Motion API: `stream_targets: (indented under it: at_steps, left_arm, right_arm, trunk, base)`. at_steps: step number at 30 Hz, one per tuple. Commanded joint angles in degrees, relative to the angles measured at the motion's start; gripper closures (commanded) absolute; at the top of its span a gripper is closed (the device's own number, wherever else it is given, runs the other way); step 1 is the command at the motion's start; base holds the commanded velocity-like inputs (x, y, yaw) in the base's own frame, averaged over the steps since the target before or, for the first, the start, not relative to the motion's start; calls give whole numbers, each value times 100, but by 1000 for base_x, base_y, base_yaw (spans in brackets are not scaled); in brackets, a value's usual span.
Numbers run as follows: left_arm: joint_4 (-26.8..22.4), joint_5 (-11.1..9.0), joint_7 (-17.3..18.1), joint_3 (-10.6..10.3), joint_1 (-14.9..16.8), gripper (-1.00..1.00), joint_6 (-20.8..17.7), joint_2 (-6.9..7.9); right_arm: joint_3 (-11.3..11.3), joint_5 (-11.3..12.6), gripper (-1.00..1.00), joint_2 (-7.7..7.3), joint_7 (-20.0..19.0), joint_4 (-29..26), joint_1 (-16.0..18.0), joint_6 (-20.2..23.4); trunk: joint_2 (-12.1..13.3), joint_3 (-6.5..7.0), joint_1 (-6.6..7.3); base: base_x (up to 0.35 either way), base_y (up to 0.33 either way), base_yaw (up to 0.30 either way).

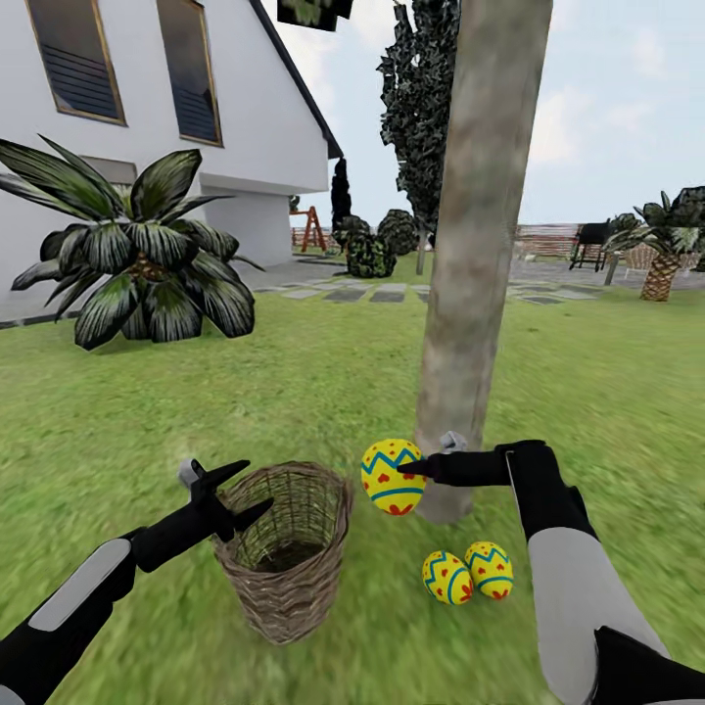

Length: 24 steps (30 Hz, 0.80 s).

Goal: Take the three Easter eggs out of the wicker basket on the lawn in the garden, then place them on the lawn next to a single tree (choose any tree) so that all three eggs are next to the same tree and none are left in the basket.

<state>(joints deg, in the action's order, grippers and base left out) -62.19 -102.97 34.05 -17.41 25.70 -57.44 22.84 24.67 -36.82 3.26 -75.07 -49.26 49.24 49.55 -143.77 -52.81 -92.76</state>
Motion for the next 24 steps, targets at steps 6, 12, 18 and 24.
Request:
stream_targets:
  at_steps: [6, 12, 18, 24]
  left_arm:
    - [36, 5, 40, -17, 6, -100, -8, 2]
    - [49, 5, 32, -17, 6, -100, -4, -59]
    - [55, -4, 33, -24, 6, -100, -4, -106]
    - [53, 19, 3, -38, 6, -100, -11, -209]
  right_arm:
    - [38, -47, 100, -2, 87, -5, 7, 54]
    - [143, -37, 100, -37, 317, 4, 7, 44]
    - [558, -40, 100, -48, 988, 12, 7, 35]
    - [975, -20, 100, 9, 2545, 270, -15, 2]
  trunk:
    - [-3, 34, 1]
    - [-3, 74, 1]
    - [-3, 115, 1]
    - [-3, 155, 1]
  base:
    - [-3, -21, -214]
    - [0, 0, -214]
    - [0, 0, -214]
    - [0, 0, -214]
